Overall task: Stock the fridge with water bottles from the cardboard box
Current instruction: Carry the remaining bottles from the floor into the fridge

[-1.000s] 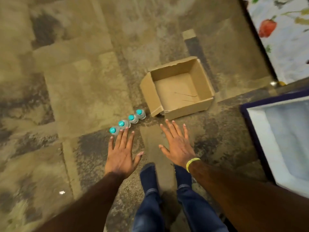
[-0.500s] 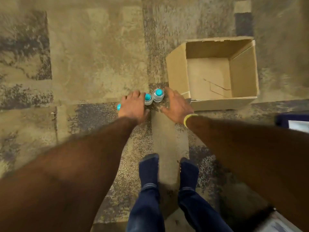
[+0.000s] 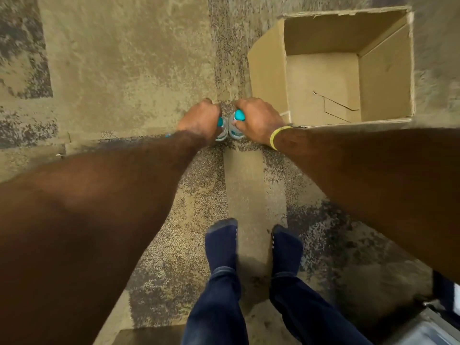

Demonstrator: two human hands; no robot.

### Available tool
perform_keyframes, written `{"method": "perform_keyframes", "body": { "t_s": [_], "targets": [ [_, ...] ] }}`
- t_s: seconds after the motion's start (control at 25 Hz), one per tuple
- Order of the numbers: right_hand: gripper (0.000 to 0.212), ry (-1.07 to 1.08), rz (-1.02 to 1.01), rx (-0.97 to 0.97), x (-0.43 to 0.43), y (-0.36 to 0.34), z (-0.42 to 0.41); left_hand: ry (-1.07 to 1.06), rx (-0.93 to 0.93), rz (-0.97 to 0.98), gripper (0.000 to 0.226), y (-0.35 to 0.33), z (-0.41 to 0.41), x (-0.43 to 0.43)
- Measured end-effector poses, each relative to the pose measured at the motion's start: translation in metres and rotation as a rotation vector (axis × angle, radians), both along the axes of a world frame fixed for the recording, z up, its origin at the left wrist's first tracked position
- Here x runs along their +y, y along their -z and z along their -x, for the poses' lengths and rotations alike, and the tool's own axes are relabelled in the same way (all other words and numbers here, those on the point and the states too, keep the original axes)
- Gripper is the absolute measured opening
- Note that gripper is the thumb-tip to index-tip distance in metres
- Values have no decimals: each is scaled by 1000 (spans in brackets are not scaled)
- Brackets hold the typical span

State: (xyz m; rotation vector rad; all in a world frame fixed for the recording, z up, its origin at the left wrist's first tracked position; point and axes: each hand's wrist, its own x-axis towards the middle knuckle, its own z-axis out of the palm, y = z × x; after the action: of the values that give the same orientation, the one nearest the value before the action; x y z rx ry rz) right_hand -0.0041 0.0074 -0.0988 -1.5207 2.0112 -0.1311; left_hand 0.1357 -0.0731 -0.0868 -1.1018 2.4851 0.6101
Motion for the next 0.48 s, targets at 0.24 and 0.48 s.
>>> {"method": "perform_keyframes", "body": {
  "t_s": [0.24,0.48],
  "targets": [
    [26,123,77,-170,40,-70,23,39,240,-112,35,-72,4,-2],
    [23,394,134,-330,113,-174,71,258,379,-275,30,-160,56,16]
  ]
}}
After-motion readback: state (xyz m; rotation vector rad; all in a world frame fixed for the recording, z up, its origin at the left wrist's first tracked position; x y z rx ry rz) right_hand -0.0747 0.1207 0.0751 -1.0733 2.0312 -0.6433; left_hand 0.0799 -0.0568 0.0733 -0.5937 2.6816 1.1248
